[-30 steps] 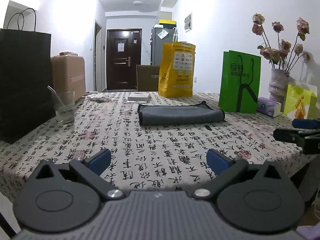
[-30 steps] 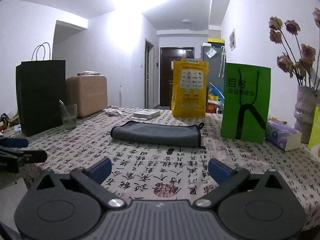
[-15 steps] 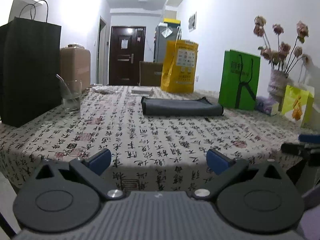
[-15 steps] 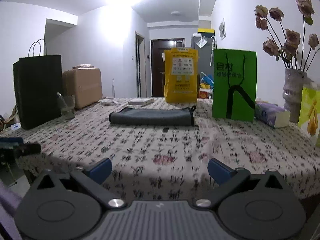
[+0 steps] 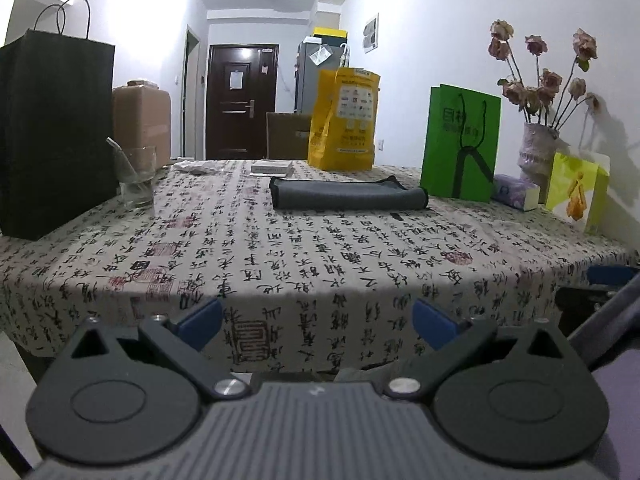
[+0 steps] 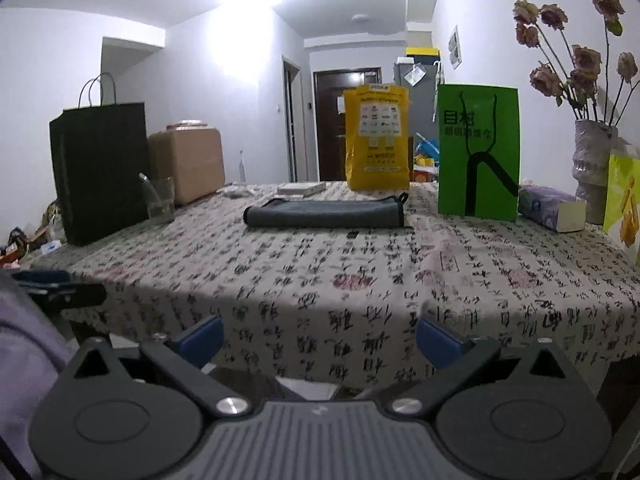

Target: Fold towel

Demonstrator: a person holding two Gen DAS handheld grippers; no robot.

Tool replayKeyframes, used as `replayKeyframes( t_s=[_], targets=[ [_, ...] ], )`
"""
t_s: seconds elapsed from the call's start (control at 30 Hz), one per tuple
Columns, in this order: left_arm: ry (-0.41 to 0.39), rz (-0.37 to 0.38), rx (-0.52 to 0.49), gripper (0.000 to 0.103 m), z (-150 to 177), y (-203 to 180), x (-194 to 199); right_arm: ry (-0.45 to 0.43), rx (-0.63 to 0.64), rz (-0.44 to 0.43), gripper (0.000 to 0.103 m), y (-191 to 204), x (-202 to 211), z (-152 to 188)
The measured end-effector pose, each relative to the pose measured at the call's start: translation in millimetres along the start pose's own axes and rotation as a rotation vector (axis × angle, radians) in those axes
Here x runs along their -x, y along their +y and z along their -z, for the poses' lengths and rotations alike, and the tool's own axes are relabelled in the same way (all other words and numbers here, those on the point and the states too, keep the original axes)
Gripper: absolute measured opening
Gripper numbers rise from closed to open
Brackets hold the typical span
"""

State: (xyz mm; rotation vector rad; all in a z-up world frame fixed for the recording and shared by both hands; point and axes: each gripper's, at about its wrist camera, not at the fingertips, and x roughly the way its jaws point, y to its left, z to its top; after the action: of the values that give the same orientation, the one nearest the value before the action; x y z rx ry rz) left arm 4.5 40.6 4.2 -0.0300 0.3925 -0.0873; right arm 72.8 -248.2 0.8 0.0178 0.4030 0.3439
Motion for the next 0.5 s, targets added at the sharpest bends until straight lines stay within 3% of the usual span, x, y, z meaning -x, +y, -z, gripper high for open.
replayKeyframes(
  t_s=[0.5],
  targets=[
    [0.002,0.031,-0.012,0.103,0.8,-3.7,-3.3,0.013,0.005,-0.008,0.103,4.8,-5.7,0.3]
  ],
)
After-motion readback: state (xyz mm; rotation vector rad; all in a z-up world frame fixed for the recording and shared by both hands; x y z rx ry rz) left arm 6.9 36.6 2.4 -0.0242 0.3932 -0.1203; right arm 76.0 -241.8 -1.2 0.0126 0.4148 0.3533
